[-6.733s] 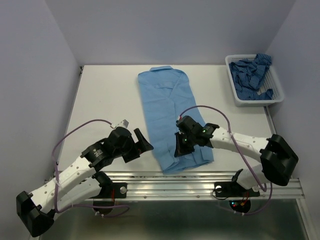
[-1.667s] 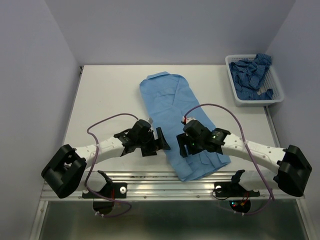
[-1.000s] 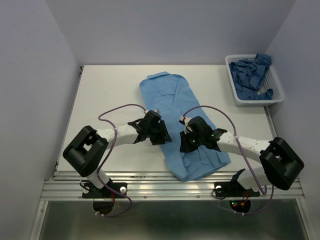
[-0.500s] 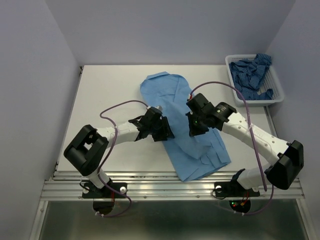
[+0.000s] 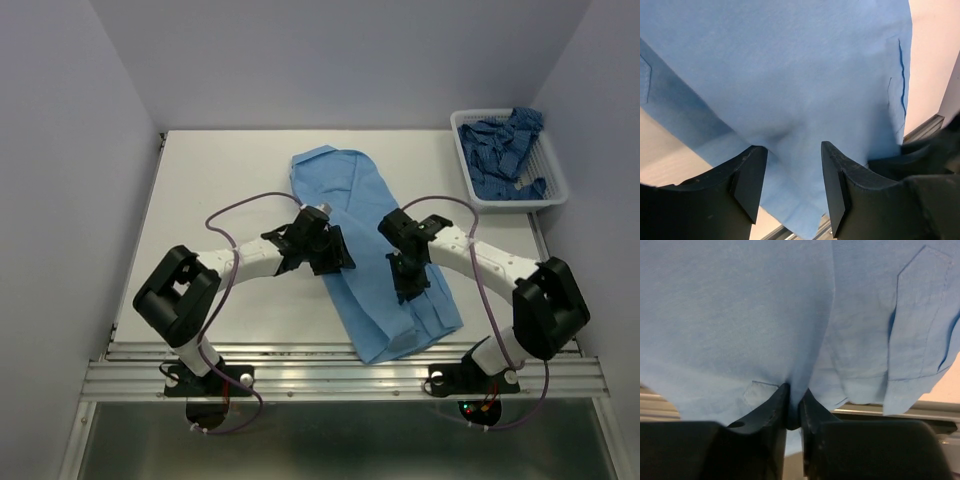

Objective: Fold and stack the long sleeve shirts
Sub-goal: Fold the shirt

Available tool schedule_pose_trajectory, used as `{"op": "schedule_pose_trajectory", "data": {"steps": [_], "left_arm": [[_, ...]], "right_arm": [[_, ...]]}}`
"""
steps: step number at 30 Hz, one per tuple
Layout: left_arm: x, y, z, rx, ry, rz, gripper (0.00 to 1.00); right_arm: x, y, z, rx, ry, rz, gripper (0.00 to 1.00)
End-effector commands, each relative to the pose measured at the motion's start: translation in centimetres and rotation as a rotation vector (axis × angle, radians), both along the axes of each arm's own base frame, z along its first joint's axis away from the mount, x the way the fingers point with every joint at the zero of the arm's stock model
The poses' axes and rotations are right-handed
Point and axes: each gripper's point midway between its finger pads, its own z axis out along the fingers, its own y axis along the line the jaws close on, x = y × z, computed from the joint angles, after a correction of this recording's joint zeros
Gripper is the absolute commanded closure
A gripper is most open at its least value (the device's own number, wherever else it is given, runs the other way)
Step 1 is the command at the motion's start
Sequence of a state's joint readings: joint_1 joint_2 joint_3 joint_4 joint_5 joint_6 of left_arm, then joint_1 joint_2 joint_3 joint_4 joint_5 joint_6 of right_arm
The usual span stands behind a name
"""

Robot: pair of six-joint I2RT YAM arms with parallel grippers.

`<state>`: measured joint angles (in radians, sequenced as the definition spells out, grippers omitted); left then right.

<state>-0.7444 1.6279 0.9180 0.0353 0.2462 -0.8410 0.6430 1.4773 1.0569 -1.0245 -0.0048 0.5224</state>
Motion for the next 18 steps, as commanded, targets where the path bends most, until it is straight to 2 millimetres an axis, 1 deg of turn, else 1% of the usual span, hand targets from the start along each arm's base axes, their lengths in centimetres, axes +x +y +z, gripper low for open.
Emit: {"op": "schedule_pose_trajectory", "data": {"steps": [1,2,3,4,5,7,9,11,12,14,15,16,17,18], "left_arm": [[0.9,-0.9,1.1,-0.007,-0.034,-0.03,0.42],[1.0,-0.9,1.3,-0.004,-0.041,-0.032,0.42],[1.2,-1.0,1.6,-0.004,-0.045,-0.031,0.42],[1.3,-1.1,1.8,-0.003,-0.053,-0.03,0.42],[1.8,-1.1,2.3,-0.002,-0.073,-0.022,0.42],[1.9,-0.7,2.1,0.03,-0.069,-0.015,0.42],[2.5,-0.4,2.3,0.061,-0.081,-0.002,0.41],[2.8,-0.4,2.2,0.072,-0.085,0.003,0.41],[2.9,-0.5,2.3,0.072,-0.087,0.0,0.41],[3.2,-0.6,1.8,0.093,-0.074,-0.007,0.41],[3.4,-0.3,1.5,0.119,-0.07,-0.005,0.41],[3.6,0.1,1.5,0.148,-0.073,0.004,0.41],[4.2,0.8,1.7,0.186,-0.092,0.04,0.41],[4.0,1.3,2.0,0.208,-0.089,0.044,0.41]], "right_arm": [[-0.1,-0.5,-2.3,-0.032,0.045,0.012,0.45],[0.5,-0.9,-2.3,-0.064,0.02,0.0,0.36],[0.9,-0.8,-1.8,-0.059,-0.005,-0.003,0.28],[1.4,-0.5,-1.2,-0.047,-0.03,-0.003,0.28],[2.2,-0.2,0.3,-0.02,-0.086,-0.007,0.27],[3.2,-0.3,1.9,-0.013,-0.157,-0.022,0.24],[3.3,-0.1,3.5,0.03,-0.2,-0.029,0.24],[2.5,0.1,3.8,0.06,-0.186,-0.03,0.23],[1.9,-0.6,3.3,0.044,-0.162,-0.046,0.21],[1.4,-2.0,3.1,-0.003,-0.18,-0.078,0.19],[1.0,-3.0,2.6,-0.034,-0.172,-0.104,0.16],[0.7,-3.4,2.7,-0.039,-0.18,-0.112,0.14],[0.5,-3.7,2.6,-0.037,-0.173,-0.132,0.11],[0.0,-3.9,2.1,-0.038,-0.158,-0.133,0.11]]}}
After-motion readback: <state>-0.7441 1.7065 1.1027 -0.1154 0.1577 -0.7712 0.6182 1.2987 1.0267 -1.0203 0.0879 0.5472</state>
